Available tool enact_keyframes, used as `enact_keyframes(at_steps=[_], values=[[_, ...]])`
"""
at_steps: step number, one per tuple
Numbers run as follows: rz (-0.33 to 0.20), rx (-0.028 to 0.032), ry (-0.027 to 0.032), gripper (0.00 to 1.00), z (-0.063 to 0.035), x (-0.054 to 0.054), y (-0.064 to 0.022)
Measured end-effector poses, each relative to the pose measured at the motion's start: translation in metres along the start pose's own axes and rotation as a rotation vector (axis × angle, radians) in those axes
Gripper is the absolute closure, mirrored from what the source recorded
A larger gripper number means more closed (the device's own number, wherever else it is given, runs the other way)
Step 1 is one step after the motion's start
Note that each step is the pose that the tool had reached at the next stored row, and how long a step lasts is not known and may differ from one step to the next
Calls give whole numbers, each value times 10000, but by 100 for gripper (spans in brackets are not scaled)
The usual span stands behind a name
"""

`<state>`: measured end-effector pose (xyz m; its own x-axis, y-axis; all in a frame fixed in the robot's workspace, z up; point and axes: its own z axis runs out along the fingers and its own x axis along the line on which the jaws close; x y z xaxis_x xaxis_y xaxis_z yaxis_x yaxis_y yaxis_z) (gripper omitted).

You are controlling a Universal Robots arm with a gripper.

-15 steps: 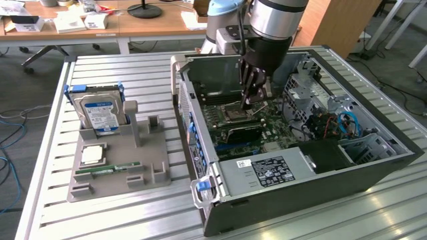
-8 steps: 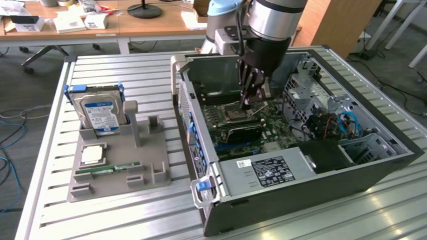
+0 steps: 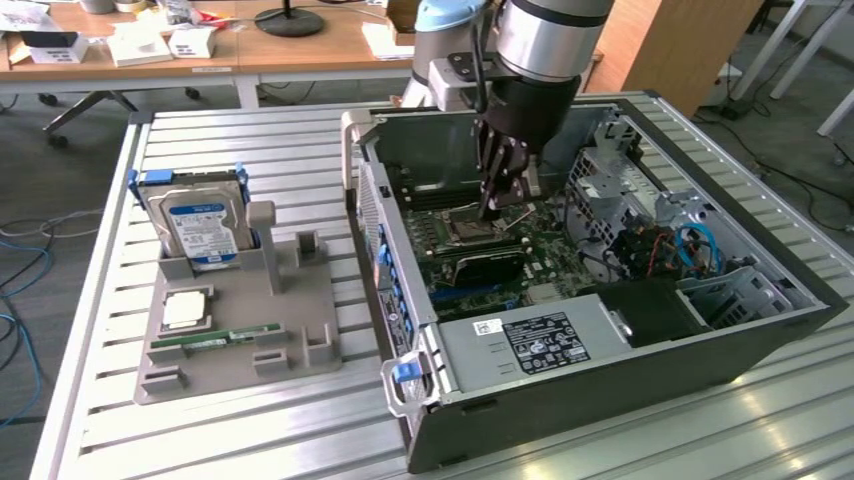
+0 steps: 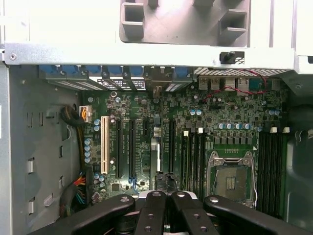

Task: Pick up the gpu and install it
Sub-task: 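Press down on the gpu until it lock into place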

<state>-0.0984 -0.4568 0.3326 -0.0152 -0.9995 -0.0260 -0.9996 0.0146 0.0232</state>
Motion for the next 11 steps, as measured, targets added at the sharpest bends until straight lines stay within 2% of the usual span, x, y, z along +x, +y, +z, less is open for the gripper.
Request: enact_keyframes(at_steps=[11], values=[[11,0,8,89,102,3,-2]])
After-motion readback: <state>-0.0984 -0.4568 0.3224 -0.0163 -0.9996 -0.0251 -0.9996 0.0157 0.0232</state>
